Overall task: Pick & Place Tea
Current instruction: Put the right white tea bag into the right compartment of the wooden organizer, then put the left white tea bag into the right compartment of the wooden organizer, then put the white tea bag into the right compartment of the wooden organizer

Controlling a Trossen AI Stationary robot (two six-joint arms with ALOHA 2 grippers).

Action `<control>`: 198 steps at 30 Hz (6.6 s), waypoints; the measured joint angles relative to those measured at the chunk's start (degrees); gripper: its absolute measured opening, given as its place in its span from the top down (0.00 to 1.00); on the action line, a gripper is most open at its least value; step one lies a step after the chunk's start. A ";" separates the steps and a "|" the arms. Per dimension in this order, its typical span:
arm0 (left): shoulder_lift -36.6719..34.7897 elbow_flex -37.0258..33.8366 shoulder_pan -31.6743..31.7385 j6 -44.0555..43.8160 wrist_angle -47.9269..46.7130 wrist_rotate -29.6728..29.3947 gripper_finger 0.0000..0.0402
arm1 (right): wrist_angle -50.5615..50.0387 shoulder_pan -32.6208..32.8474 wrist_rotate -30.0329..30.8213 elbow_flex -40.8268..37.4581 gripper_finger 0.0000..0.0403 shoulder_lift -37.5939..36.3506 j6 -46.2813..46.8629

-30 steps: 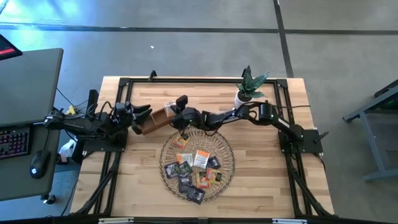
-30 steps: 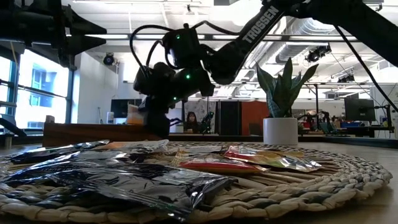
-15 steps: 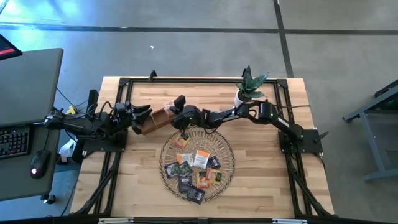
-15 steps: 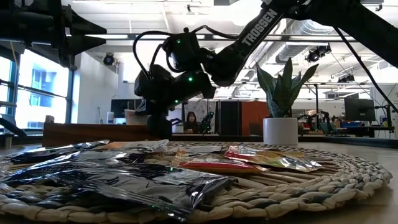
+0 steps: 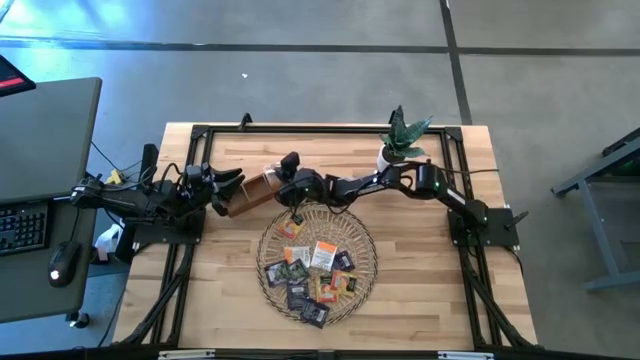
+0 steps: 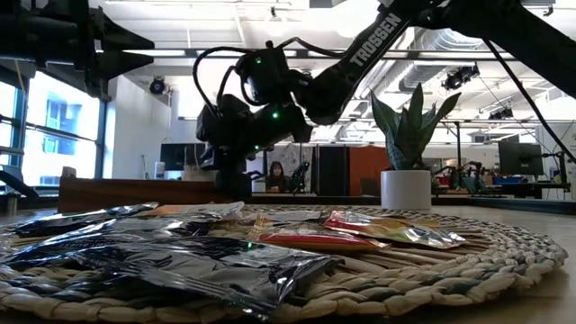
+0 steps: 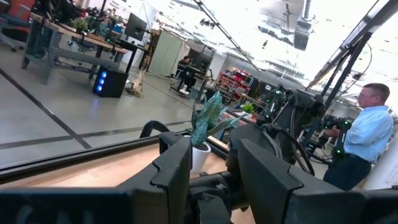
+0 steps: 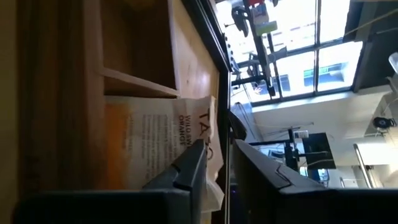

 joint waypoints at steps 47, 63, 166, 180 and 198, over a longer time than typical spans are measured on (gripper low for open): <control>0.02 0.00 -0.02 -4.74 -0.26 9.06 0.66 | -31.41 13.74 -33.36 -18.66 0.63 -26.45 44.74; 0.02 0.00 -0.02 -4.76 0.12 8.74 0.66 | -13.68 14.51 -26.81 -26.33 0.52 -20.15 66.71; 0.02 0.00 0.00 -2.54 -2.43 2.74 0.66 | -49.36 0.37 2.68 19.92 0.99 -5.33 -13.16; 0.01 0.00 0.00 -2.54 -2.40 2.74 0.66 | -48.84 -2.10 -0.51 19.90 0.87 -5.33 -10.17; 0.01 0.00 0.00 -2.54 -2.43 2.74 0.66 | -47.51 0.31 5.80 19.90 0.80 -6.46 1.62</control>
